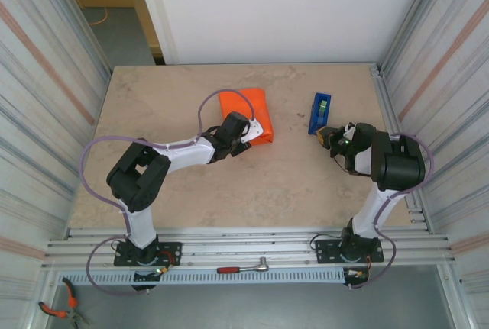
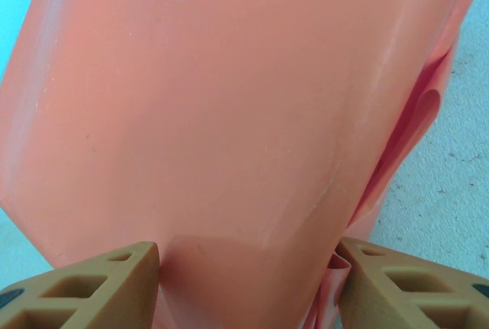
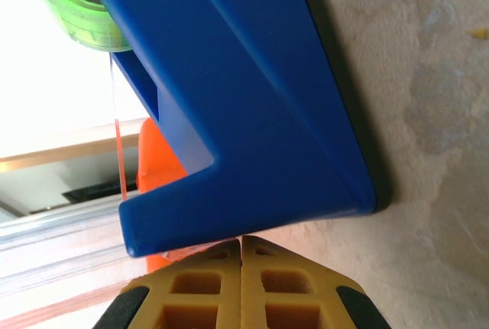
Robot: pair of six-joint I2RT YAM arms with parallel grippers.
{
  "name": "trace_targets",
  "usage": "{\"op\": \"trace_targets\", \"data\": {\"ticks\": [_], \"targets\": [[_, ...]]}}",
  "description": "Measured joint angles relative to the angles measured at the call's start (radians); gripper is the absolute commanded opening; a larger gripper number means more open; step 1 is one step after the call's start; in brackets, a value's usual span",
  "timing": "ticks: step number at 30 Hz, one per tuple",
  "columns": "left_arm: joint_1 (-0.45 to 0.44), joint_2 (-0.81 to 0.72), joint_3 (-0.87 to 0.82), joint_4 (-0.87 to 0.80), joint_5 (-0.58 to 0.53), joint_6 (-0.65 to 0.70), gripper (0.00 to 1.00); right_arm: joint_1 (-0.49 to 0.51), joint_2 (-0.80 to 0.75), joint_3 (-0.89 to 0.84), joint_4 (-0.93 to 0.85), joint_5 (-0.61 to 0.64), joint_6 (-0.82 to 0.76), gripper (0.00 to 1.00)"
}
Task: Wrap the gift box in paper
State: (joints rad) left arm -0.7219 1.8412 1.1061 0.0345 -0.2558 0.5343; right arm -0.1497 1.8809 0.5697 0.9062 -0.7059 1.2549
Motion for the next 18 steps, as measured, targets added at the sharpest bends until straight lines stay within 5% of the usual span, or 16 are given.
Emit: {"op": "trace_targets", "data": {"ticks": [18], "targets": [[0.000,0.000,0.000,0.000,0.000,0.000,0.60,0.029,0.055,-0.005,0.036,-0.021,0.047,0.00]]}}
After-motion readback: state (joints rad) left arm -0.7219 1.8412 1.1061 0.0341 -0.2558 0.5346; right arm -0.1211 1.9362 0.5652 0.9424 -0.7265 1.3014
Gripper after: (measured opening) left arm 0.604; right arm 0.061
